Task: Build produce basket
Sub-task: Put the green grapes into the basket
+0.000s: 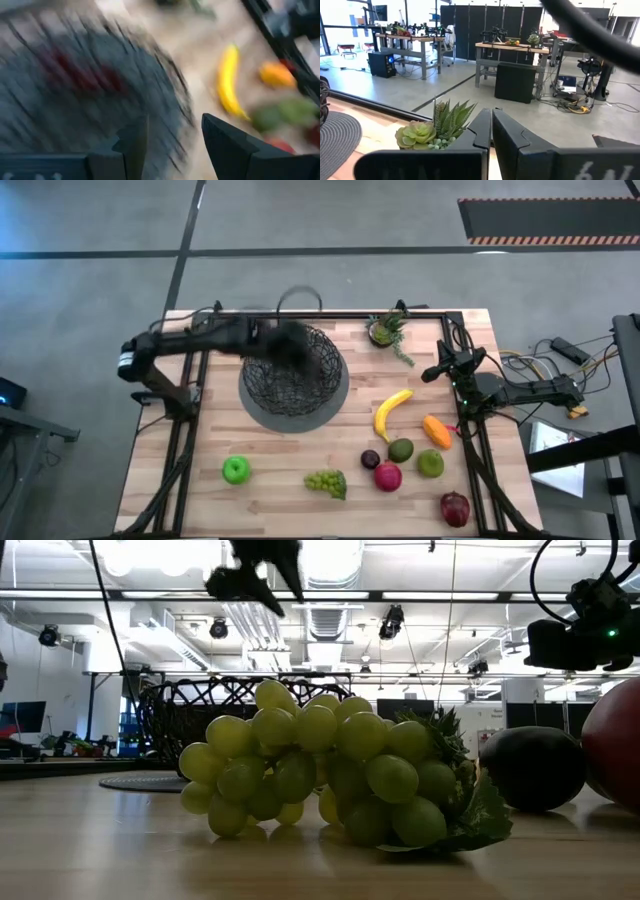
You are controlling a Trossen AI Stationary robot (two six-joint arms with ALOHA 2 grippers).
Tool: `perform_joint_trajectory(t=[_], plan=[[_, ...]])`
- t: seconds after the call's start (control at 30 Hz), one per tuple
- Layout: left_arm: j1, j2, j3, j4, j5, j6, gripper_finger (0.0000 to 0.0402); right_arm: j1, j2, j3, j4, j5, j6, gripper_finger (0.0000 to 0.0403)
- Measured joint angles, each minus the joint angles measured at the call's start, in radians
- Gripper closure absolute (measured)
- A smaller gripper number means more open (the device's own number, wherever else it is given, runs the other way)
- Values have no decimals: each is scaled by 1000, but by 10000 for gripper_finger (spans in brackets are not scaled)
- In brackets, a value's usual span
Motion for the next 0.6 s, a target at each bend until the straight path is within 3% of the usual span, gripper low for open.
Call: perform_joint_trajectory(t=[0.13,0.33,0.5,0.6], plan=[[-197,8,-12,2,51,-159,233,0,0,0,0,0,-1,394],[-465,134,0,230,166,-94,233,0,0,0,0,0,0,394],[-552,298,88,450,182,50,233,0,0,0,0,0,0,394],[-550,420,197,424,210,138,233,0,0,0,0,0,0,394]])
